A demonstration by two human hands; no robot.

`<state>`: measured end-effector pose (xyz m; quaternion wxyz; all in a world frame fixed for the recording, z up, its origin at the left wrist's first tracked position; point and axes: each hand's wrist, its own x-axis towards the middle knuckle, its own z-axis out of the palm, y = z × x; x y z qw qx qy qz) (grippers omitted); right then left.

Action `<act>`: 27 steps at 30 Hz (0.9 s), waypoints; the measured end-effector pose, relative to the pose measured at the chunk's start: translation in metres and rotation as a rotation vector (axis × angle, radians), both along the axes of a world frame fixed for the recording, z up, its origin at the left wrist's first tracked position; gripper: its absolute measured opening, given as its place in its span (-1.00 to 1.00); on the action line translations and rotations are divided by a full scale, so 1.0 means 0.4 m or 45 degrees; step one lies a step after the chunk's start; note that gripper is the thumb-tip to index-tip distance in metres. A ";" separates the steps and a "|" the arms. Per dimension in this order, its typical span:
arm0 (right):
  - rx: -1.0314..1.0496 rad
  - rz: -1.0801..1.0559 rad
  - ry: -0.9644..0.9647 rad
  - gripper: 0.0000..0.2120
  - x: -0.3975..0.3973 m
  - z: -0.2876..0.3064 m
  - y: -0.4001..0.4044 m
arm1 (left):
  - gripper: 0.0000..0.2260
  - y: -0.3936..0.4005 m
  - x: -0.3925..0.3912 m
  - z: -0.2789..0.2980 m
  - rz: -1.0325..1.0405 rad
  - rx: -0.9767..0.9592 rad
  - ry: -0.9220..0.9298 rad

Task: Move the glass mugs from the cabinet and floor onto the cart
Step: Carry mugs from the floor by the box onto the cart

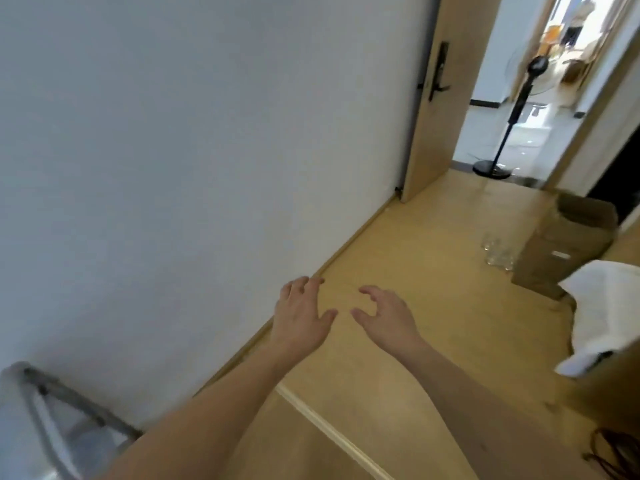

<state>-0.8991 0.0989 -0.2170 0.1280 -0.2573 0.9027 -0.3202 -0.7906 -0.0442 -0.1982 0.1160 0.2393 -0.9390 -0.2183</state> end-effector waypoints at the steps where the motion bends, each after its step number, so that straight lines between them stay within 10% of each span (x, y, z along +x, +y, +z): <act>1: 0.007 -0.057 -0.002 -0.51 -0.022 -0.002 0.033 | -0.42 0.022 -0.033 -0.004 -0.074 -0.032 -0.004; 27: 0.116 -0.888 -0.098 -0.48 -0.640 -0.019 0.071 | -0.47 -0.032 -0.978 -0.057 -0.885 0.135 -0.093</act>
